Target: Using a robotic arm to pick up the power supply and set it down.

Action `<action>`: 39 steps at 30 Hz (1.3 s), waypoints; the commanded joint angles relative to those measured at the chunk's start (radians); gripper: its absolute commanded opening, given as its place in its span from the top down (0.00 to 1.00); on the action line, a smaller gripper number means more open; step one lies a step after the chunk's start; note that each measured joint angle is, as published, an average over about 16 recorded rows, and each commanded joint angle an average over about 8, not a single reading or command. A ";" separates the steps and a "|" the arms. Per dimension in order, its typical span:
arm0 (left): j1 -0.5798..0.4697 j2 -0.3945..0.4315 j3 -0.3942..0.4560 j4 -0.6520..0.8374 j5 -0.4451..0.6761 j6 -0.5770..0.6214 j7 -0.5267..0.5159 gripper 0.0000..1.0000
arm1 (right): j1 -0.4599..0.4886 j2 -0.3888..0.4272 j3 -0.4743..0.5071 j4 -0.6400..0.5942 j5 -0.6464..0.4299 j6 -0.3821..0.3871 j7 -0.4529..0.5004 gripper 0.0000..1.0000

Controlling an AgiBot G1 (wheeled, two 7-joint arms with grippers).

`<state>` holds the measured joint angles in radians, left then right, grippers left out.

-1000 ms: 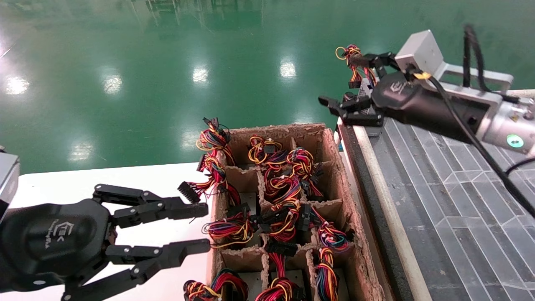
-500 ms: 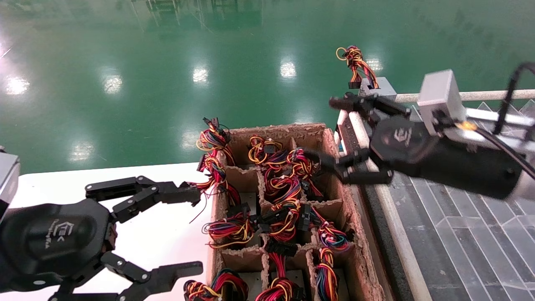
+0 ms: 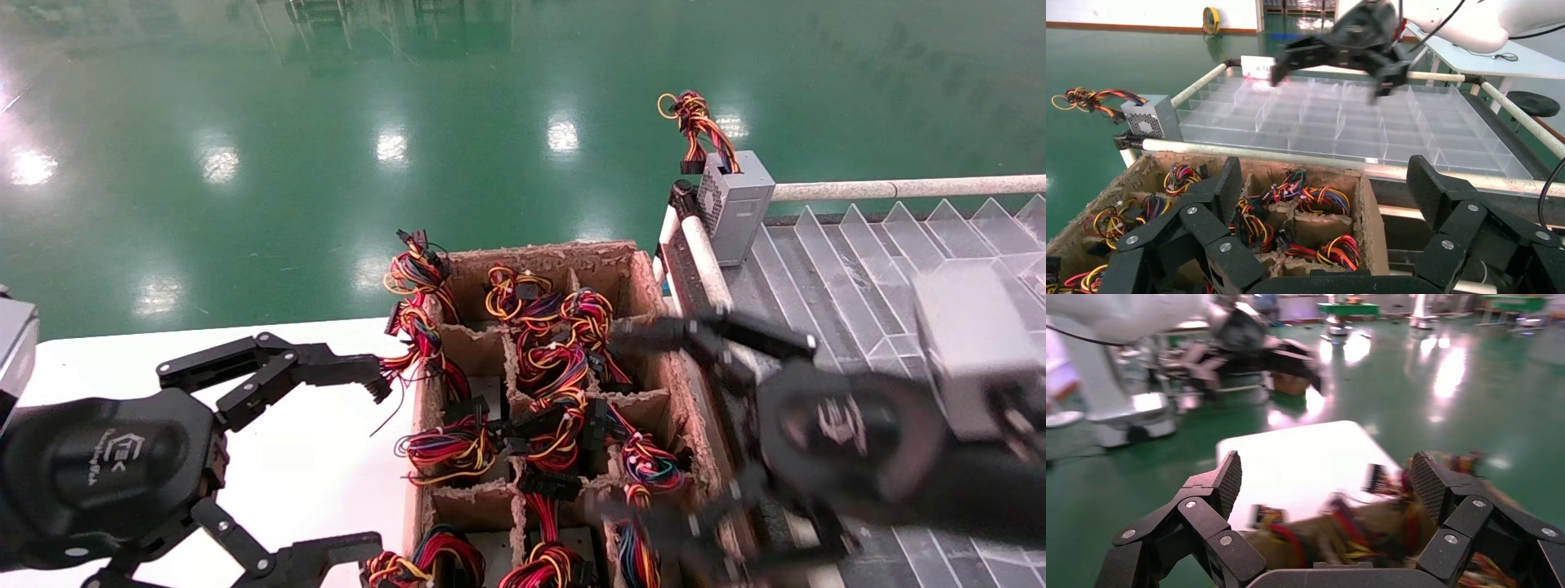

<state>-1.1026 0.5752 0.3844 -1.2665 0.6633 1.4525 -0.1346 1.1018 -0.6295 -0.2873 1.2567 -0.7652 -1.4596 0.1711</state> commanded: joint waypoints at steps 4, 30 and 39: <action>0.000 0.000 0.000 0.000 0.000 0.000 0.000 0.00 | -0.039 0.026 0.011 0.041 0.051 -0.052 0.021 0.00; 0.000 0.000 0.000 0.000 0.000 0.000 0.000 0.00 | -0.031 0.020 0.009 0.030 0.039 -0.040 0.018 0.00; 0.000 0.000 0.000 0.000 0.000 0.000 0.000 0.00 | -0.029 0.019 0.009 0.028 0.036 -0.037 0.017 0.00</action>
<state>-1.1024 0.5751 0.3844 -1.2663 0.6630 1.4523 -0.1346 1.0730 -0.6102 -0.2787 1.2852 -0.7289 -1.4970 0.1882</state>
